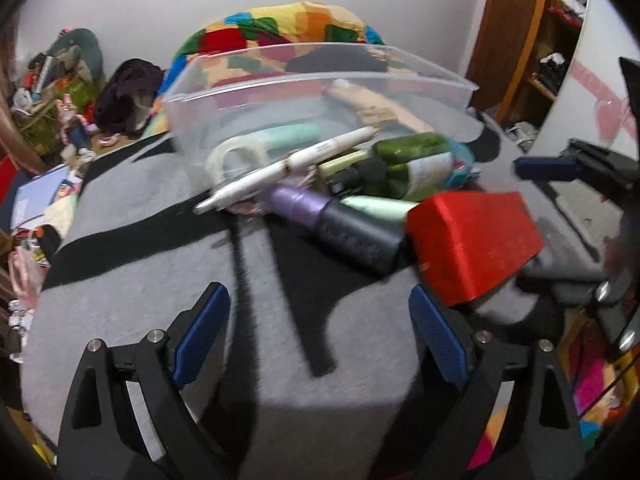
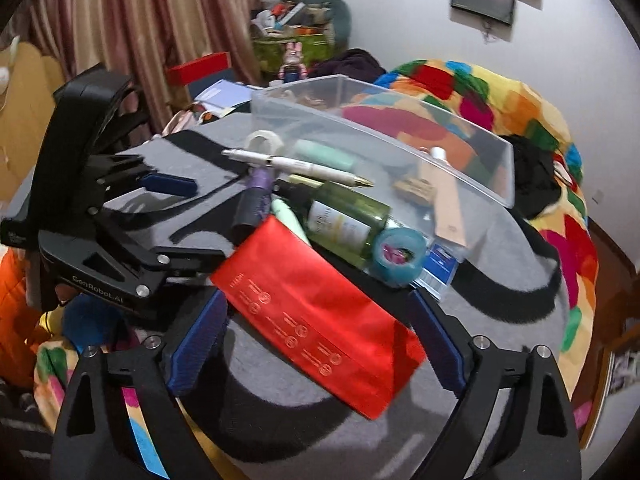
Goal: Organize objects
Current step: 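Move the right tool to the red pouch and grasp it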
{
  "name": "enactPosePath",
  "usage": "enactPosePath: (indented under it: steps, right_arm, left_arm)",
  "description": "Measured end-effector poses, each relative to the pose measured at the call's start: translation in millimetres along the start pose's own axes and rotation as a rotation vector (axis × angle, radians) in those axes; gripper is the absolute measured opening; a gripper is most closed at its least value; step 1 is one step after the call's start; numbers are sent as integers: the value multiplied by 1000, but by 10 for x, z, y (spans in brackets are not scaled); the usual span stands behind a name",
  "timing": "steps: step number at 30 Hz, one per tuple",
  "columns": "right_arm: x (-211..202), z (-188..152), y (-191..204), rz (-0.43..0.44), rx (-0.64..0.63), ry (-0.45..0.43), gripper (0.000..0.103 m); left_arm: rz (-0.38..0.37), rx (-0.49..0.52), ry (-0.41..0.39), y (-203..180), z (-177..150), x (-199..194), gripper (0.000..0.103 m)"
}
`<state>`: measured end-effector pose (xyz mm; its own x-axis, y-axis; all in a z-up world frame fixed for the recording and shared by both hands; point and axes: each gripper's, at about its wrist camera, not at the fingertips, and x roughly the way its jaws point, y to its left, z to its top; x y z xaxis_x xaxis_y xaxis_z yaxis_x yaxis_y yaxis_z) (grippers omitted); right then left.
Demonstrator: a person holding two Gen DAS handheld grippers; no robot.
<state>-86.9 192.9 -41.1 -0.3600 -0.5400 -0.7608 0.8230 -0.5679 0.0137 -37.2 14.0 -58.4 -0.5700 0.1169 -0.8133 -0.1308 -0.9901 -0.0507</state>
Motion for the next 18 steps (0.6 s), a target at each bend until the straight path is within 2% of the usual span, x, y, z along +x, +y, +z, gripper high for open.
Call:
enactPosePath:
  steps: [6, 10, 14, 18]
  right_arm:
    - [166, 85, 27, 29, -65, 33, 91]
    - [206, 107, 23, 81, -82, 45, 91]
    - [183, 84, 87, 118, -122, 35, 91]
    - [227, 76, 125, 87, -123, 53, 91]
  left_arm:
    - [8, 15, -25, -14, 62, -54, 93]
    - [20, -47, -27, 171, 78, -122, 93]
    - [-10, -136, -14, 301, 165, -96, 93]
    - [-29, -179, 5, 268, 285, 10, 93]
